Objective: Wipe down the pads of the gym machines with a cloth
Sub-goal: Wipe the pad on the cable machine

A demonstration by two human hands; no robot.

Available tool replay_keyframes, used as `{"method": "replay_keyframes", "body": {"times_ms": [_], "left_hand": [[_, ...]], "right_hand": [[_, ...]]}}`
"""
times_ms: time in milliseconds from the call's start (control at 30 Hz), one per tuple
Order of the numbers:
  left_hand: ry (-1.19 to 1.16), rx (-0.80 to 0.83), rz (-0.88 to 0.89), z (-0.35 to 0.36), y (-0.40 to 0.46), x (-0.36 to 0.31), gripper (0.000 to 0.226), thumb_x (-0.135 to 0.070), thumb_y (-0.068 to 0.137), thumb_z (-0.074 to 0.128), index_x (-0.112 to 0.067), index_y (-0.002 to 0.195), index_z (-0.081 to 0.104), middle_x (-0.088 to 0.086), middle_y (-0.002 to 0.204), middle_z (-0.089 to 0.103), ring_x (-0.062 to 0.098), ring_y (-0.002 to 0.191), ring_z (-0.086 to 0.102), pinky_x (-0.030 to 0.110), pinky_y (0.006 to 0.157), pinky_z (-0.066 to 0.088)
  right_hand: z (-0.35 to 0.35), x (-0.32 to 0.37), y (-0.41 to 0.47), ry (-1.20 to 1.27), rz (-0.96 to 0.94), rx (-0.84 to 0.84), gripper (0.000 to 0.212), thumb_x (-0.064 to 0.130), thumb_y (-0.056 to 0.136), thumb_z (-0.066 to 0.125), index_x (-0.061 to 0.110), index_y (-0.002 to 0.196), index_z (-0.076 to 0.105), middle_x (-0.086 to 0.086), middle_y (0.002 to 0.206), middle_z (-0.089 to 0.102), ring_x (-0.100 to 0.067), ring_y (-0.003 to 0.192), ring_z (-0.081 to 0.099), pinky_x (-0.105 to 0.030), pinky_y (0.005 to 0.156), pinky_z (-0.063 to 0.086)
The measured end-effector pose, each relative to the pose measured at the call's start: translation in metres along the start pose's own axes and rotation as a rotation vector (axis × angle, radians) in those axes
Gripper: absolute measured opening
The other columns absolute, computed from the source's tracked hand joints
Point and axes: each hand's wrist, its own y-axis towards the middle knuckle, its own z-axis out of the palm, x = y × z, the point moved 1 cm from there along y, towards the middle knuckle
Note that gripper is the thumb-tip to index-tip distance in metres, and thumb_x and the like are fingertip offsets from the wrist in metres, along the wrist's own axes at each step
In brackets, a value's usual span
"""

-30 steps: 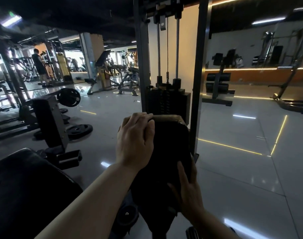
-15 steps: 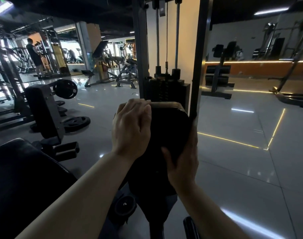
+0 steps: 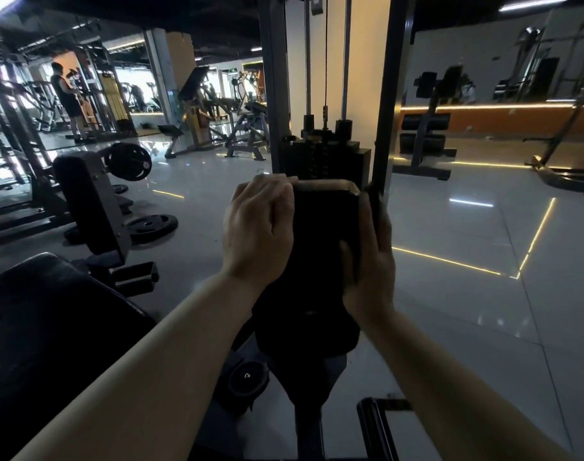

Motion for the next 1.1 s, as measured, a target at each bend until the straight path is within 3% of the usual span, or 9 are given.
{"method": "replay_keyframes", "body": {"times_ms": [200,367,533,700,767,833,900,1000,1100], "left_hand": [[-0.013,-0.002,-0.001,0.000,0.000,0.001,0.046,-0.036,0.098,0.031,-0.014,0.110,0.070,-0.002,0.112,0.066,0.012,0.107,0.055,0.005,0.086,0.030],[-0.016,0.012,-0.013,0.001,-0.001,0.002,0.043,-0.033,0.099,0.032,-0.014,0.111,0.069,-0.003,0.114,0.065,0.008,0.108,0.051,0.004,0.085,0.029],[-0.019,0.016,-0.009,0.000,-0.001,0.002,0.041,-0.031,0.100,0.033,-0.014,0.113,0.068,-0.002,0.114,0.065,0.010,0.108,0.051,0.005,0.085,0.030],[-0.041,0.020,-0.006,0.000,-0.001,0.002,0.046,-0.036,0.097,0.030,-0.014,0.112,0.068,-0.003,0.113,0.065,0.009,0.108,0.051,0.006,0.085,0.031],[-0.043,0.012,-0.011,0.001,-0.001,0.002,0.047,-0.036,0.097,0.030,-0.014,0.112,0.068,-0.003,0.113,0.065,0.012,0.109,0.052,0.009,0.085,0.032],[-0.044,0.007,-0.010,0.001,-0.001,0.002,0.046,-0.036,0.097,0.030,-0.014,0.111,0.068,-0.003,0.113,0.065,0.014,0.109,0.053,0.015,0.086,0.035],[-0.051,0.001,-0.005,0.001,-0.001,0.002,0.045,-0.035,0.098,0.030,-0.014,0.111,0.069,-0.003,0.112,0.065,0.015,0.107,0.055,0.022,0.087,0.037],[-0.053,-0.012,0.001,0.002,-0.001,0.001,0.044,-0.034,0.098,0.032,-0.013,0.108,0.069,-0.004,0.110,0.065,0.014,0.105,0.055,0.022,0.086,0.038],[-0.054,-0.014,0.006,0.003,-0.001,0.002,0.045,-0.035,0.097,0.032,-0.013,0.108,0.069,-0.004,0.110,0.065,0.014,0.105,0.055,0.019,0.085,0.037]], "right_hand": [[0.005,0.004,0.028,-0.128,-0.140,-0.044,0.052,0.040,0.100,0.036,0.011,0.142,0.026,-0.016,0.148,0.028,-0.040,0.139,0.028,-0.053,0.110,0.033],[0.012,-0.026,-0.072,-0.429,-0.289,0.086,0.063,0.047,0.100,0.033,0.028,0.153,0.005,0.000,0.161,-0.007,-0.036,0.146,-0.005,-0.046,0.118,0.013],[0.005,-0.060,-0.168,-0.461,-0.461,0.275,0.062,0.038,0.100,0.041,0.024,0.153,0.013,-0.001,0.162,0.002,-0.027,0.148,0.001,-0.044,0.119,0.011],[-0.003,-0.045,-0.108,-0.407,-0.418,0.246,0.059,0.036,0.103,0.031,0.025,0.153,0.004,0.003,0.161,-0.006,-0.025,0.147,-0.007,-0.050,0.112,0.027],[-0.002,-0.026,-0.050,-0.319,-0.308,0.176,0.060,0.036,0.102,0.032,0.026,0.153,0.003,0.003,0.161,-0.008,-0.030,0.147,-0.008,-0.045,0.114,0.023],[0.000,-0.009,0.009,-0.161,-0.227,0.112,0.052,0.036,0.102,0.032,0.016,0.148,0.019,-0.009,0.157,0.007,-0.041,0.145,0.008,-0.040,0.117,0.023],[0.002,-0.001,0.045,-0.055,-0.156,0.038,0.046,0.034,0.102,0.034,0.008,0.140,0.031,-0.020,0.151,0.022,-0.041,0.140,0.027,-0.047,0.108,0.038],[0.002,0.004,0.038,0.013,-0.055,-0.005,0.048,0.037,0.099,0.040,0.012,0.140,0.032,-0.024,0.149,0.028,-0.031,0.139,0.032,-0.047,0.096,0.049],[0.003,-0.004,-0.015,0.023,0.049,0.012,0.067,0.050,0.096,0.041,0.020,0.149,0.012,-0.018,0.155,0.016,-0.025,0.142,0.026,-0.044,0.091,0.053]]}}
